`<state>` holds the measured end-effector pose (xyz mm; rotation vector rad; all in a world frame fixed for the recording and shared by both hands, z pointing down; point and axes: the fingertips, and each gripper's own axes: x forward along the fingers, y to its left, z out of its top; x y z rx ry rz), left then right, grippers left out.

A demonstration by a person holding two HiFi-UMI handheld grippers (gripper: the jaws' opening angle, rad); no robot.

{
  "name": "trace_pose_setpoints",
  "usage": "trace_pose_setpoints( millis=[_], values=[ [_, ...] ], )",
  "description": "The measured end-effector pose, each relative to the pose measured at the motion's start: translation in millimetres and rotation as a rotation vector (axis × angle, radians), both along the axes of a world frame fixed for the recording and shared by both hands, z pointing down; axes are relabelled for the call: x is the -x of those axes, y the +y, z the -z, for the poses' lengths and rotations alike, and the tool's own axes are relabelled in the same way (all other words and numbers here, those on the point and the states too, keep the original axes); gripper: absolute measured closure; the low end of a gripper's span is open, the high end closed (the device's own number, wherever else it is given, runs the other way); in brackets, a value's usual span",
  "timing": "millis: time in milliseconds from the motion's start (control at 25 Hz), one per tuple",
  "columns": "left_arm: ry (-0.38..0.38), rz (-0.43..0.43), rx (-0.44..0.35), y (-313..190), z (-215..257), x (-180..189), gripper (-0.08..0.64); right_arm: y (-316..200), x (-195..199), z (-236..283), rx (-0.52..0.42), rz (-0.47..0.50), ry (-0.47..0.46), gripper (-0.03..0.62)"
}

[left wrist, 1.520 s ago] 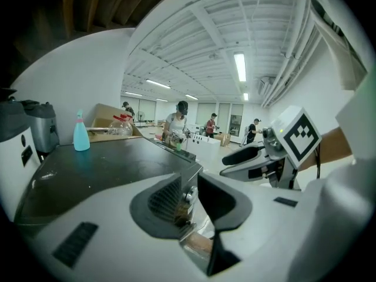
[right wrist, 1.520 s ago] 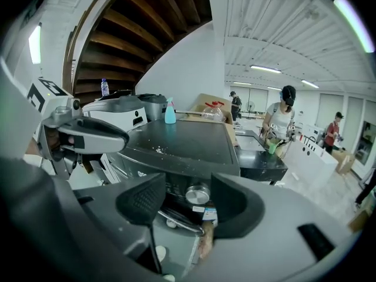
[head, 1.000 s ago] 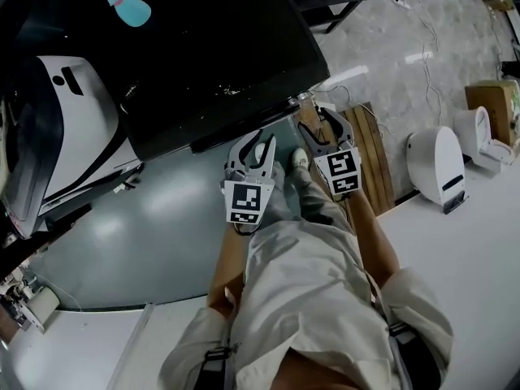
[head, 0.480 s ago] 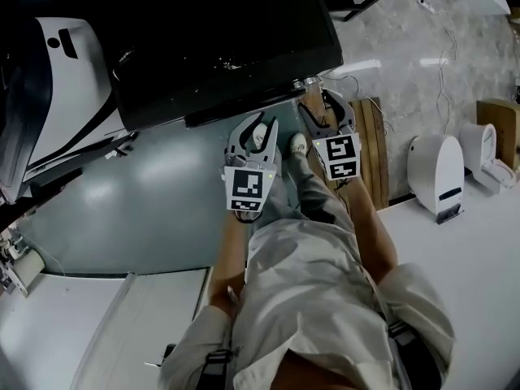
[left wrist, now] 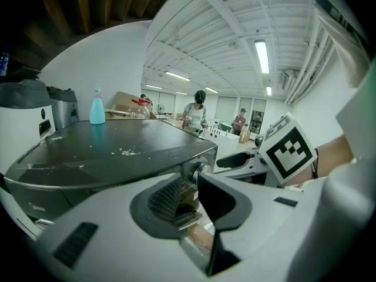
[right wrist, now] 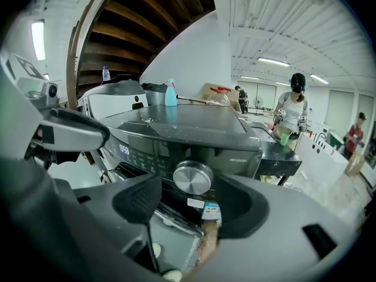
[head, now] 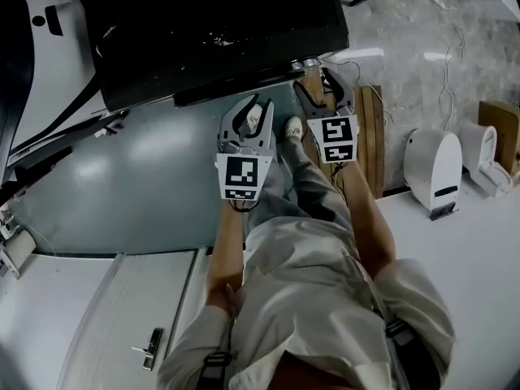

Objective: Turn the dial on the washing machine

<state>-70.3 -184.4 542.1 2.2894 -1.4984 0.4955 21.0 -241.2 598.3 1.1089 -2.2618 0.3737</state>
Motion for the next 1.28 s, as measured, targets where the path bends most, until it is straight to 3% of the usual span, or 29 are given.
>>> trace_pose_setpoints(
  millis=[280,600,880,1280],
  values=[
    [-0.007,0.003,0.002,-2,-10,-6,0.465,-6,3,-11,-0.03,0.008,0.03,0.283],
    [0.0,0.011,0.006,-1,-17,-9,0.465,-16,5,-21,-0.115,0.013,0.135,0.256],
    [-0.001,0.036,0.012,3,-22,0,0.465,-19,12,-26,-0.172,0.016,0.167,0.258],
    [-0.001,0.067,0.019,10,-27,11,0.465,-23,12,-32,-0.216,-0.025,0.215,0.31]
  ],
)
